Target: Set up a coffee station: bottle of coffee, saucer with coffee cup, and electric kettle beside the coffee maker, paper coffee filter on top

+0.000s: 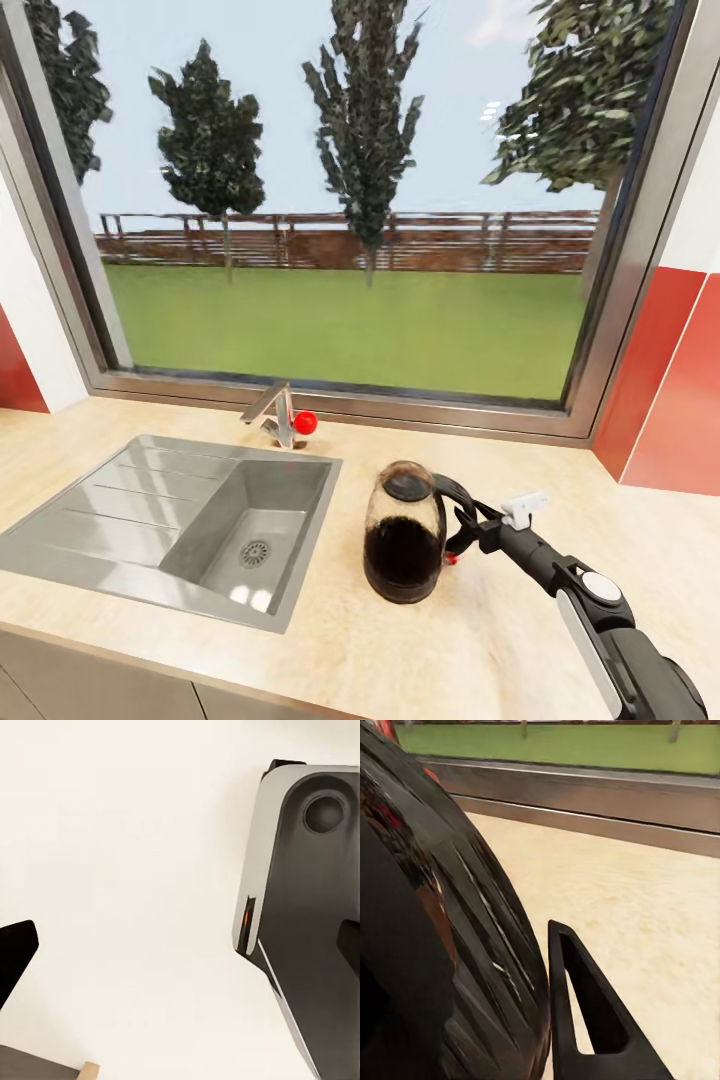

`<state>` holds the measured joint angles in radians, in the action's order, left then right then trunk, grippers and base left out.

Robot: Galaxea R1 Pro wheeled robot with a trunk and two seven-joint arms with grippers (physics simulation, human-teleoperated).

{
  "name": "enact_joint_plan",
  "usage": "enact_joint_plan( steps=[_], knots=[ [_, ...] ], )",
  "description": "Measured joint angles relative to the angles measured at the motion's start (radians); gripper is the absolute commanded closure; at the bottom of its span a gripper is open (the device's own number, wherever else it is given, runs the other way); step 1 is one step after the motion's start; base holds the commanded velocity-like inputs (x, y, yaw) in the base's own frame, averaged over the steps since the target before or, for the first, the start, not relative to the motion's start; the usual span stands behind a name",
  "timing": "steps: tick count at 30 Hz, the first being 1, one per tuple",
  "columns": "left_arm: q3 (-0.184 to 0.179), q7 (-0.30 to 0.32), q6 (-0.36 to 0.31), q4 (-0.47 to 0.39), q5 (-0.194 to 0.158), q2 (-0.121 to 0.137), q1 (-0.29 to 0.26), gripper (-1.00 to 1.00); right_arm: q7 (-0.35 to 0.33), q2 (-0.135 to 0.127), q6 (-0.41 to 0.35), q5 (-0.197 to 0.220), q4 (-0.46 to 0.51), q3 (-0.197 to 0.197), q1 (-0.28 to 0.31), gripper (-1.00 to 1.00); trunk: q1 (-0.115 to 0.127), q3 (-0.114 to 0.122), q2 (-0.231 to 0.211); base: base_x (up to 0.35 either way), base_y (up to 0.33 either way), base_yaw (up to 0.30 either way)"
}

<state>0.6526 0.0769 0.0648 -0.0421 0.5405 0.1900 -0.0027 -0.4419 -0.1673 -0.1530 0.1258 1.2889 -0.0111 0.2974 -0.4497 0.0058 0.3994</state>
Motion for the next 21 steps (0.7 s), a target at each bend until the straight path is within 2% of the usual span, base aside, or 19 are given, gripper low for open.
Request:
enact_joint_plan(
  steps=[21],
  knots=[
    [0.000,0.001,0.000,0.000,0.000,0.001,0.000,-1.00,-0.003,0.000,0.000,-0.001,0.004,0.000,0.000,1.00,0.000,0.000,0.000,0.000,0.000,0.000]
  ],
)
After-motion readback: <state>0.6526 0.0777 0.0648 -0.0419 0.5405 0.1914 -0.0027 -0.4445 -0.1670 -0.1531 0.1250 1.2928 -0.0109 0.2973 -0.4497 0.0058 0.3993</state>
